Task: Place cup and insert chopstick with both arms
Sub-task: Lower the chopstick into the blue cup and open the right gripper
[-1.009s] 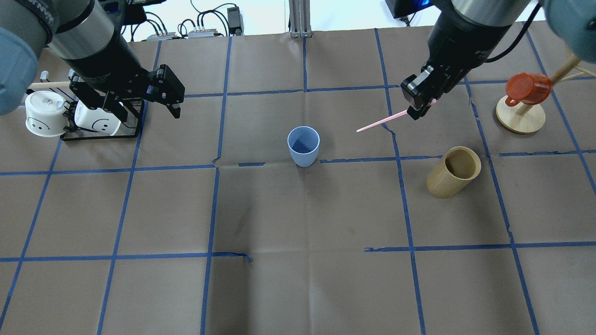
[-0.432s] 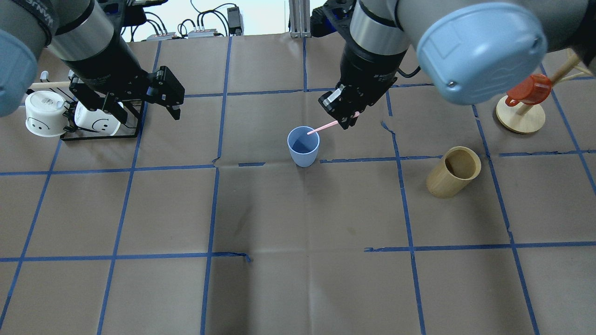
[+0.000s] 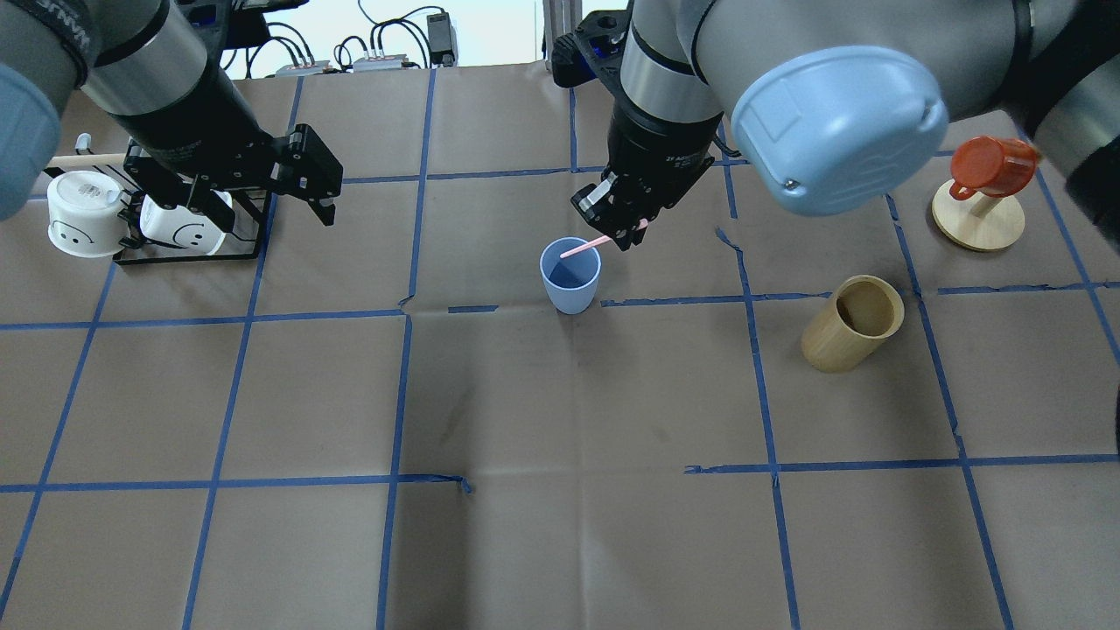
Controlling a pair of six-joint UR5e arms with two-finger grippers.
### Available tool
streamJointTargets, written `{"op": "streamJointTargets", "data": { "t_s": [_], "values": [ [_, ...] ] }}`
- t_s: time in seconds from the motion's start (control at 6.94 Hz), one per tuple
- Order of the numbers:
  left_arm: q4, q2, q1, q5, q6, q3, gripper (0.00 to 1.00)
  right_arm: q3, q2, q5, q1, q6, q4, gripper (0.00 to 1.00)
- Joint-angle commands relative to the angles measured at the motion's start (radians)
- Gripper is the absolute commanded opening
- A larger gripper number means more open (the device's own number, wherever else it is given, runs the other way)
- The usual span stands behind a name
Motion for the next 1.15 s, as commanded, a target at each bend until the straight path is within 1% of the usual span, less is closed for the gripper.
{"op": "streamJointTargets", "data": {
  "t_s": [0.0,0.58,0.72,0.86,1.01],
  "values": [
    [0.001,0.0,0.002,0.001,0.001,0.004,1.0,0.044,0.006,-0.006,0.001,-0.008,-0.055,0.18],
    [0.001,-0.02,0.001,-0.006,-0.005,0.018,1.0,0.089,0.013,-0.01,0.001,-0.006,-0.168,0.21],
    [0.002,-0.02,0.001,-0.009,-0.005,0.015,1.0,0.106,0.013,-0.01,0.001,-0.008,-0.172,0.22],
    [0.007,-0.021,0.001,-0.011,-0.005,0.012,1.0,0.113,0.013,-0.01,0.001,-0.005,-0.202,0.25],
    [0.002,-0.018,0.001,-0.006,-0.005,0.02,1.0,0.114,0.014,-0.012,0.001,0.005,-0.237,0.4]
  ]
}}
